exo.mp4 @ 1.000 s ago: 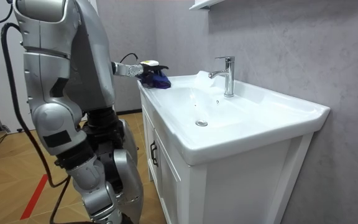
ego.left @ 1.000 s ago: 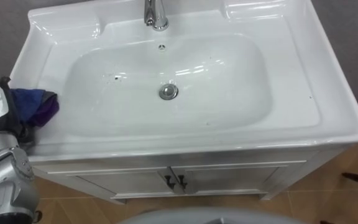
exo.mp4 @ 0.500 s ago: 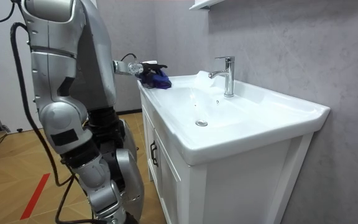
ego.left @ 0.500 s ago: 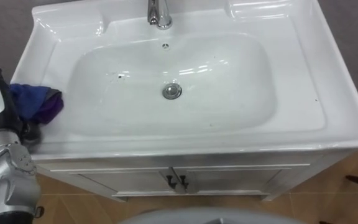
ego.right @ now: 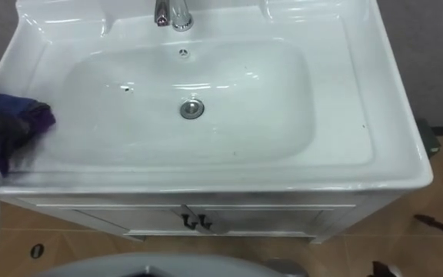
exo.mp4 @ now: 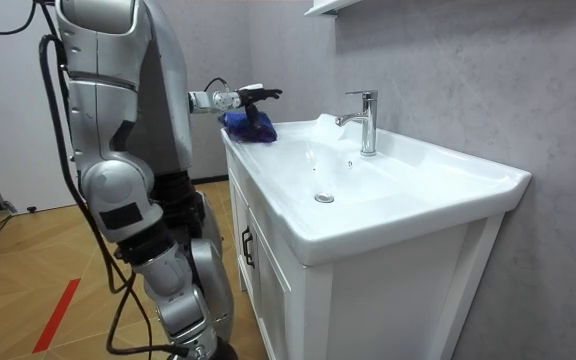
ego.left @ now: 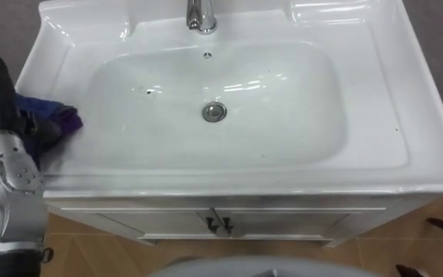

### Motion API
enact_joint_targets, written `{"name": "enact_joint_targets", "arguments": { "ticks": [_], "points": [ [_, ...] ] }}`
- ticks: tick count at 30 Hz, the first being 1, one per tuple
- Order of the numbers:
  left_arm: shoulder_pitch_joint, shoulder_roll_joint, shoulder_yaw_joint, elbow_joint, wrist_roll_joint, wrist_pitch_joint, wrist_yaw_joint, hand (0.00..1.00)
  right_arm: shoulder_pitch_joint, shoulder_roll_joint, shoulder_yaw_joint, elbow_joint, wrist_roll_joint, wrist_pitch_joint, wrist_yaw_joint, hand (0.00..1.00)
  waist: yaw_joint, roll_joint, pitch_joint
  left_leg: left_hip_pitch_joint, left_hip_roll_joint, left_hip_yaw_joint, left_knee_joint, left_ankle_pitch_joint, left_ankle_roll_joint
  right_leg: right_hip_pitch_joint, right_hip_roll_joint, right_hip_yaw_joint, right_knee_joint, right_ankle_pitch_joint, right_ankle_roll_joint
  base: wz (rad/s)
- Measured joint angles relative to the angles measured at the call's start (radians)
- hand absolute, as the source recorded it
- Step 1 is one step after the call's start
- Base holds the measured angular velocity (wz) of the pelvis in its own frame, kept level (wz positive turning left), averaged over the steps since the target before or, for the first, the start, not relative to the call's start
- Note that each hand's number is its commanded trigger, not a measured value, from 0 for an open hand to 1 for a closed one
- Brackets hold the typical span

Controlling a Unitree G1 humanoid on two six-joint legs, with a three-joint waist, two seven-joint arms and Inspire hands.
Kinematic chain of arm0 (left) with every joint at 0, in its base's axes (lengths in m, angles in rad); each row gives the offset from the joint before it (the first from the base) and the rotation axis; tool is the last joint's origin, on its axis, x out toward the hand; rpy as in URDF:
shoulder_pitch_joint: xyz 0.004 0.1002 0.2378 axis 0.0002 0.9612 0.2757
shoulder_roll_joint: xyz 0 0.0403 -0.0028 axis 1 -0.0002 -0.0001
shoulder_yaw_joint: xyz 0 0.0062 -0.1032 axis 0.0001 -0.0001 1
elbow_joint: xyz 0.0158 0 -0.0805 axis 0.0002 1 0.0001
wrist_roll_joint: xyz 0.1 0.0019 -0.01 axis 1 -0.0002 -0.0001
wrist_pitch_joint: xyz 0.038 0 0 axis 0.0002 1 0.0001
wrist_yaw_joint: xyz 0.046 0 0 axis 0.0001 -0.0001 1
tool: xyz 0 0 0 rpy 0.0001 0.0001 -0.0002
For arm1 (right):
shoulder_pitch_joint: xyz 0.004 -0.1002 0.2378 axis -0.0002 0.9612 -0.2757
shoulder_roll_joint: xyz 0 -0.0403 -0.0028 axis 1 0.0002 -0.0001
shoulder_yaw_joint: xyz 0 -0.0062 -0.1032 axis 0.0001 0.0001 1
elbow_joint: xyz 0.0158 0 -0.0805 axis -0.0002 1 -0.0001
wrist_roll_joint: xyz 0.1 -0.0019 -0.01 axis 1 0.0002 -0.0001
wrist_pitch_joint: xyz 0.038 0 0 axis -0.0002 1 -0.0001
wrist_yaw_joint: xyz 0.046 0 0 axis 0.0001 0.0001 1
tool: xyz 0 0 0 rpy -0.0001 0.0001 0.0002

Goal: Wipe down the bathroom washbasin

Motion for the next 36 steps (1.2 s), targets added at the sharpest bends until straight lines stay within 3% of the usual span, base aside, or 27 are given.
{"name": "enact_joint_targets", "arguments": {
  "ticks": [6,13,19,27,31,36],
  "points": [
    [-0.01,0.0,0.0,-0.052,-0.024,-0.019,-0.034,0.0,0.0,0.015,-0.001,0.0,-0.002,-0.007,-0.014,0.0,-0.003,0.002,-0.0011,0.0,0.0,0.0,0.0,0.0,0.0,0.004,0.001,0.001,0.001,0.0,0.0,0.0],
    [-0.011,0.002,0.001,-0.144,-0.077,-0.055,-0.039,0.0,-0.003,0.019,-0.001,0.0,0.0,-0.02,-0.014,0.0,-0.002,-0.007,0.0059,0.005,0.0,0.008,-0.002,0.0,0.0,0.018,0.0,0.003,-0.001,0.0,0.001,0.0],
    [-0.011,0.002,0.008,-0.157,-0.077,-0.072,-0.039,0.0,-0.003,0.024,-0.001,0.009,0.03,-0.022,-0.014,0.0,0.003,-0.003,0.0039,0.012,0.0,0.009,-0.001,0.0,0.0,0.019,0.003,0.004,-0.016,0.002,0.003,0.02],
    [-0.031,0.003,0.121,-0.155,-0.073,-0.081,-0.015,0.0,-0.003,0.033,-0.004,0.01,0.037,-0.026,-0.013,0.0,0.008,0.007,0.0025,0.026,0.0,0.008,-0.017,0.0,0.0,0.028,0.005,0.006,-0.017,0.002,0.003,0.0],
    [-0.031,0.004,0.167,-0.155,-0.07,-0.081,0.014,0.0,0.001,0.033,-0.003,0.01,0.034,-0.023,-0.013,0.0,0.047,0.011,0.0033,0.034,-0.001,0.007,-0.021,0.0,0.0,0.03,0.007,0.021,-0.018,0.002,0.003,-0.11],
    [-0.031,0.006,0.229,-0.143,-0.065,-0.081,0.051,0.0,-0.001,0.033,-0.003,0.014,0.034,-0.023,-0.009,0.0,0.061,0.012,0.0048,0.033,-0.005,-0.019,-0.023,0.0,0.0,0.038,0.006,0.005,-0.021,0.002,0.004,0.11]
  ]
}}
